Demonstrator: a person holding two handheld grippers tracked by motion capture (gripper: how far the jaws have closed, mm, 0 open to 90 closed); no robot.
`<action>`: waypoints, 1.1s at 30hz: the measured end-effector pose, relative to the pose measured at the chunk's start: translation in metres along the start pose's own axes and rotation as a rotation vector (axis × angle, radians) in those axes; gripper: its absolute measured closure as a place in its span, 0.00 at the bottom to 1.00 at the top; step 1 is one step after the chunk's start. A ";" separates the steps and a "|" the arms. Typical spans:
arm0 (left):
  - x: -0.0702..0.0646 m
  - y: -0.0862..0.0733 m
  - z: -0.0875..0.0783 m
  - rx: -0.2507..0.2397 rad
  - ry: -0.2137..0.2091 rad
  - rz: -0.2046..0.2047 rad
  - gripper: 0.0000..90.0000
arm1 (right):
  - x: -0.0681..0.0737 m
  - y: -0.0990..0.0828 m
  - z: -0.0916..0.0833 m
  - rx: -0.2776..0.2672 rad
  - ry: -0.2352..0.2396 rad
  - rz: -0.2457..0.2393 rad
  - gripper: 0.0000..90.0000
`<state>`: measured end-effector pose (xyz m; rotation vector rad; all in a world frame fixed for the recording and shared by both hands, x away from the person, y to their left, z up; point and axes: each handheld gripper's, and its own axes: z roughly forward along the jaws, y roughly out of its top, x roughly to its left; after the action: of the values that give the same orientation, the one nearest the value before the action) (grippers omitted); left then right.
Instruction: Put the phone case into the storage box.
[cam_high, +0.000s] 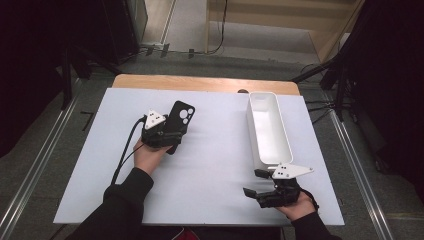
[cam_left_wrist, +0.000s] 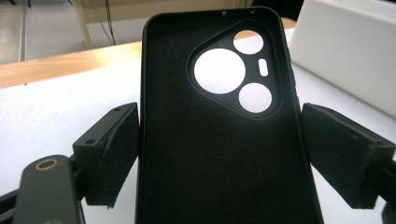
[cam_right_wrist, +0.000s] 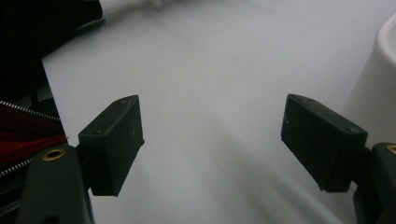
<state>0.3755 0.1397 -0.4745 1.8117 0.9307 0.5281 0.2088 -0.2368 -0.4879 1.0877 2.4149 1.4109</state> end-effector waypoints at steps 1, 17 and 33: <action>-0.001 0.000 -0.001 -0.007 -0.005 -0.005 0.16 | 0.000 0.000 0.000 0.000 0.000 -0.002 0.22; -0.019 0.003 -0.020 -0.131 -0.024 0.006 0.16 | 0.000 0.001 -0.001 -0.007 -0.009 0.008 0.22; -0.044 -0.002 -0.037 -0.191 -0.027 0.004 0.16 | 0.003 0.004 -0.001 -0.038 -0.005 -0.008 0.22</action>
<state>0.3219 0.1271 -0.4584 1.6448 0.8297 0.5741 0.2078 -0.2347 -0.4833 1.0705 2.3769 1.4436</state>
